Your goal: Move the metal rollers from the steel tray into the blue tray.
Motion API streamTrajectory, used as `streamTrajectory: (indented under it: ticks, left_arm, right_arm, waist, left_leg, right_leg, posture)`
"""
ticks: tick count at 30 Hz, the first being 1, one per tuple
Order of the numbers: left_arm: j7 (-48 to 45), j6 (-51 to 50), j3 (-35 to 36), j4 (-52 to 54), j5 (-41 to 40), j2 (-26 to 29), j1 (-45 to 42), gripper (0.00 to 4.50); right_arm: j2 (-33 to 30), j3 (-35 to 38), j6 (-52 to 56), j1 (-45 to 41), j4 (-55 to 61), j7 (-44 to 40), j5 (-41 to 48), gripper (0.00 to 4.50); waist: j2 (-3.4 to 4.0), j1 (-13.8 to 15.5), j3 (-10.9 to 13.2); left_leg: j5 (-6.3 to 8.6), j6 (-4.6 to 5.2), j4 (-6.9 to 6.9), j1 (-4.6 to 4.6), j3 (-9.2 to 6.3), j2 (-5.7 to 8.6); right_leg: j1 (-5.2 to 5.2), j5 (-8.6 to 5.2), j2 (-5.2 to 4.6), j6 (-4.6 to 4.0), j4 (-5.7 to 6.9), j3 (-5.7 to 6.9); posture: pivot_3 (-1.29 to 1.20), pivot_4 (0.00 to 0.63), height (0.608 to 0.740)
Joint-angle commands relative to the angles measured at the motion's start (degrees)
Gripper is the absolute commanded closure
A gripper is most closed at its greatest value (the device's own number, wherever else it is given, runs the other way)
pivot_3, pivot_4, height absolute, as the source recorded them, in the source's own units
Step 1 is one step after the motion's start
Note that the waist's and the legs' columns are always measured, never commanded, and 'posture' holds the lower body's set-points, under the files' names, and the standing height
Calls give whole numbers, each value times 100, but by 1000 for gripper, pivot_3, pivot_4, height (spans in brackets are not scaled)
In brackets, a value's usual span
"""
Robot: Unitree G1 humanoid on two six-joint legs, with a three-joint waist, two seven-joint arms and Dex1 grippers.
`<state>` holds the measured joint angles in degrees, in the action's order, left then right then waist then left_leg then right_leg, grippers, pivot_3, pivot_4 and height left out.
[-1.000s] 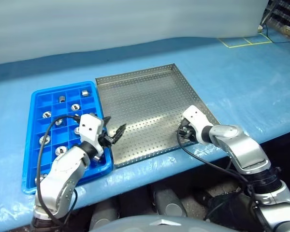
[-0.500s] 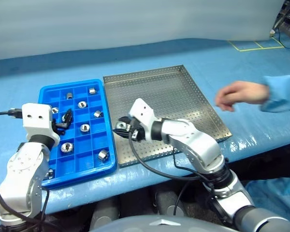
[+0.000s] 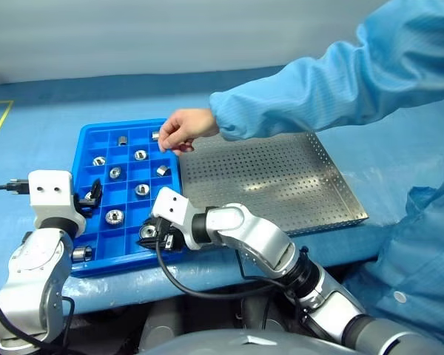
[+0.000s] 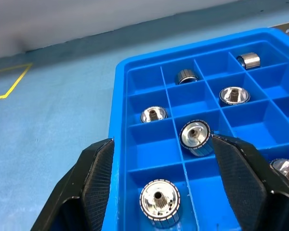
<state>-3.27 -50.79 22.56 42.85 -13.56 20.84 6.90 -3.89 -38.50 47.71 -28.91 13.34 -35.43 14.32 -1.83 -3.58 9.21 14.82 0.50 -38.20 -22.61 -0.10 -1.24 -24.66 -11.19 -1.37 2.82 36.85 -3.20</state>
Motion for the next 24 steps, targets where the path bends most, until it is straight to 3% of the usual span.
streamTrajectory:
  ticks: [1, 3, 11, 17, 24]
  left_arm:
    - [24, 1, 24, 218, 54, -8, -61, 1022]
    - [12, -3, 5, 203, 56, -1, -74, 1022]
    - [-11, -19, -52, 156, 71, 9, -80, 1022]
    - [-225, -20, -134, 152, -18, 100, -28, 1022]
    - [-707, 74, -338, 167, -110, 350, 127, 1022]
  right_arm:
    - [247, 1, -343, -61, -258, -14, -44, 2704]
    - [309, 4, -433, -78, -469, 1, -105, 2704]
    - [373, 62, -634, -18, -393, -16, -158, 171]
    - [192, 473, -563, 0, 64, 75, -80, 171]
    - [-1015, 1306, -79, 453, 1199, 117, -48, 171]
  waist:
    - [-1, 8, -1]
    - [-1, 5, -1]
    - [-1, 10, -1]
    - [-1, 10, -1]
    - [-2, 22, -1]
  left_leg:
    - [-1, -1, 0, 0, -3, 0]
    - [0, -1, 1, 1, -5, 2]
    - [0, -3, 2, -2, -13, 2]
    - [-1, -5, 2, -2, -15, 2]
    - [0, -5, 2, -6, -16, 3]
  right_leg:
    - [1, 0, 0, -1, 0, 3]
    - [2, -1, 2, -4, 1, 9]
    - [2, -1, 0, -4, 1, 16]
    - [3, -2, 0, -6, 1, 19]
    - [5, -5, -10, -10, -2, 19]
  posture:
    - [-2, 150, 740]
    - [1, 150, 740]
    - [-8, 150, 740]
    - [-15, 150, 740]
    - [-48, 150, 740]
